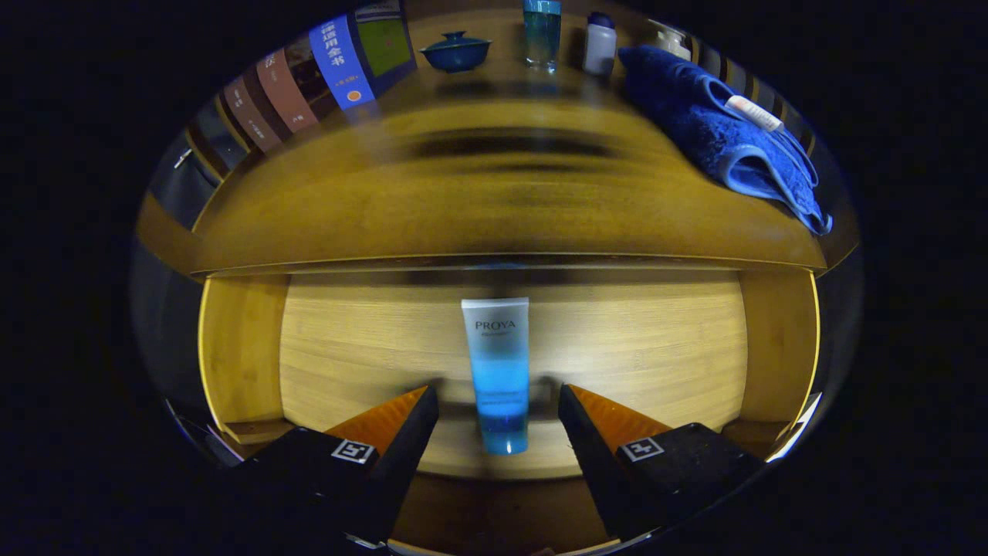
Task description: Pull open the drawer, take out the items inside it, and place them on the countertop above the cabinet.
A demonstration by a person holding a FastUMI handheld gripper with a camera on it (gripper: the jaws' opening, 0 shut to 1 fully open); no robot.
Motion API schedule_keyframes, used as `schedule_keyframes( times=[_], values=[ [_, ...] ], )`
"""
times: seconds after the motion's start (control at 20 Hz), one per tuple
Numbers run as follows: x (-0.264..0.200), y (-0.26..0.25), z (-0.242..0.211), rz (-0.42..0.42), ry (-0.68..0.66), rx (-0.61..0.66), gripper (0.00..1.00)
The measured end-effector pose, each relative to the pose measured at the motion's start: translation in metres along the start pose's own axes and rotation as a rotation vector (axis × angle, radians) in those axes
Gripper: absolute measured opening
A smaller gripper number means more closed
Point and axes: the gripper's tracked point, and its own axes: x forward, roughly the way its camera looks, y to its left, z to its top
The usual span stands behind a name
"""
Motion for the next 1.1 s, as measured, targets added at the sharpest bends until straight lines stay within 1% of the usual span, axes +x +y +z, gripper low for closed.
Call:
schedule_keyframes(
  times=[0.05, 0.15, 0.2, 0.3, 0.35, 0.45, 0.55, 0.8, 1.1],
  values=[
    [0.006, -0.004, -0.002, -0.022, 0.009, -0.006, 0.97],
    [0.018, -0.004, -0.008, -0.017, 0.041, -0.002, 0.8],
    [0.02, -0.003, -0.018, -0.009, 0.079, -0.014, 0.72],
    [0.009, -0.005, -0.013, -0.023, 0.07, -0.007, 0.54],
    [0.015, -0.006, -0.018, -0.013, 0.08, -0.014, 0.46],
    [0.006, -0.008, -0.02, -0.002, 0.079, 0.001, 0.38],
    [0.004, -0.01, -0.026, 0.014, 0.075, 0.014, 0.38],
    [-0.028, -0.017, -0.027, 0.039, 0.036, 0.01, 0.38],
    [-0.087, -0.018, -0.014, 0.063, -0.017, -0.015, 0.38]
  ],
)
